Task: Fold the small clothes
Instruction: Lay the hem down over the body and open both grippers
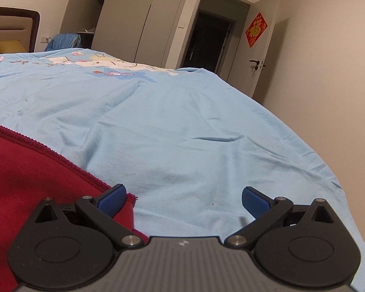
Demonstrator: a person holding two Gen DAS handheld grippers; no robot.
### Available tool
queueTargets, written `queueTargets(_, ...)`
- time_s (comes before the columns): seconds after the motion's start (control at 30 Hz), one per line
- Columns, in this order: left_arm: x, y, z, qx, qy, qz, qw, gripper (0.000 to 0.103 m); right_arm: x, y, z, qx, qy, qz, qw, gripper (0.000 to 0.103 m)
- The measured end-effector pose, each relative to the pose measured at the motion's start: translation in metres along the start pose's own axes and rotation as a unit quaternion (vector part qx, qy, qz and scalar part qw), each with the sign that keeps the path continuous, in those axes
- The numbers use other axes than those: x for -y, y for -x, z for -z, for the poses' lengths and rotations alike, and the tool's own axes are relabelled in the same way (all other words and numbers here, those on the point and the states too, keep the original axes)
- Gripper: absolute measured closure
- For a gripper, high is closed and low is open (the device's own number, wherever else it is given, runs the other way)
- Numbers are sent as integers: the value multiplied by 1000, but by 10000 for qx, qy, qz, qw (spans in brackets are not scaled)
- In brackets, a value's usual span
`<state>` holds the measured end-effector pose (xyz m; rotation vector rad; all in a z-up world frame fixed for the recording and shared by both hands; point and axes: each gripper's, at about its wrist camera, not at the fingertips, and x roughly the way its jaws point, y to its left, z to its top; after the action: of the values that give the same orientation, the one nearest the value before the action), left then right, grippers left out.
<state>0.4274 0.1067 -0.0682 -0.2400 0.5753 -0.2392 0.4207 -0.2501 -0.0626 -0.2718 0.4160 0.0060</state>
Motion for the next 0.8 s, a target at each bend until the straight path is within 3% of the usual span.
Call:
queueTargets(0.17, 10, 21, 1, 548, -187, -190, 9981, 1, -2, 3, 2, 73, 50, 57, 9999, 0)
queueTargets(0.27, 22, 40, 4, 1059, -427, -332, 9929, 1, -2, 3, 2, 81, 36, 54, 9999, 0)
queueTargets(0.37, 32, 52, 9, 1276, -667, -275, 9892, 1, -2, 4, 2, 89, 39, 60, 9999, 0)
queueTargets(0.43, 38, 53, 10, 1106, -762, 3, 9909, 1, -2, 4, 2, 97, 40, 65, 9999, 0)
queueTargets(0.5, 38, 44, 10, 569, -770, 414, 9945, 1, -3, 4, 2, 100, 41, 67, 9999, 0)
queueTargets(0.6, 34, 22, 14, -59, -597, 272, 9978, 1, -2, 4, 2, 100, 31, 61, 9999, 0)
queueTargets(0.8, 16, 16, 17, -84, -178, 474, 9987, 1, 5, 2, 2, 52, -189, -97, 9998, 0)
